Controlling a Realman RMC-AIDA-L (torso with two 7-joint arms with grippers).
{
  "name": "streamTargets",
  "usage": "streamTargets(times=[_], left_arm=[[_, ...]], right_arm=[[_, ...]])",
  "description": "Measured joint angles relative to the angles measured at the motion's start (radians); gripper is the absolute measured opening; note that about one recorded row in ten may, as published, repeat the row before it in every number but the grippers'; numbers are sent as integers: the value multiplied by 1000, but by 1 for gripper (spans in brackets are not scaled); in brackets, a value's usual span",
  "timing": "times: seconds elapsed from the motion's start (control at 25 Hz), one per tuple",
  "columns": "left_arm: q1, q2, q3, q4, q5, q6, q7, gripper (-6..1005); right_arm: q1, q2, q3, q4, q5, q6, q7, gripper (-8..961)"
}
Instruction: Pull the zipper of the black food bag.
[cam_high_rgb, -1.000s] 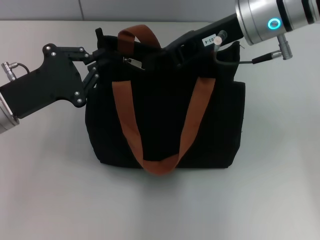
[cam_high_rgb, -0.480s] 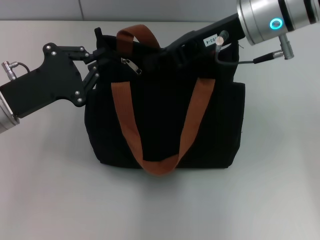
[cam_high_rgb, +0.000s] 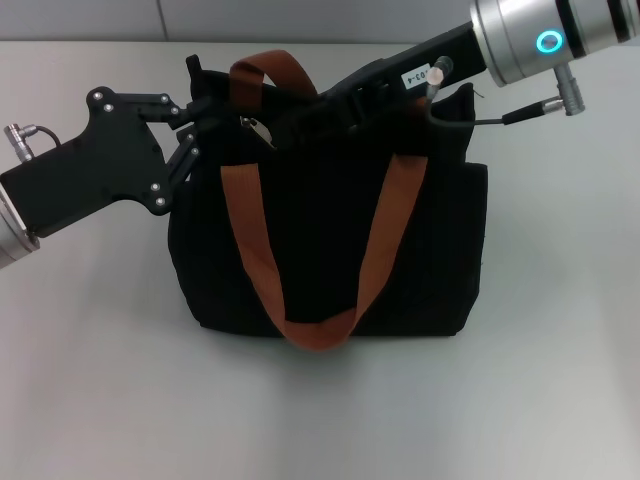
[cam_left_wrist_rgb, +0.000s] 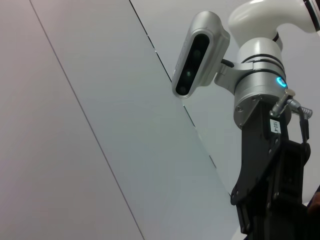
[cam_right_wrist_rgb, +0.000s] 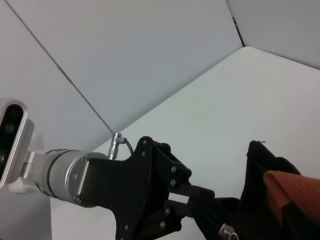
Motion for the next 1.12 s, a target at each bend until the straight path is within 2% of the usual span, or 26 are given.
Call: streamTargets(times=[0.08, 0.44, 1.12], left_arm=[[0, 0, 1, 0, 0, 0, 0, 69], [0, 0, 3, 1, 0, 12, 0, 69], [6, 0, 1, 2, 0, 29, 0, 69]], right_arm=[[14, 0, -5, 20, 0, 8, 9, 220], [50, 3, -8, 61, 1, 16, 18, 231], [51, 4, -15, 47, -31, 36, 10, 231]])
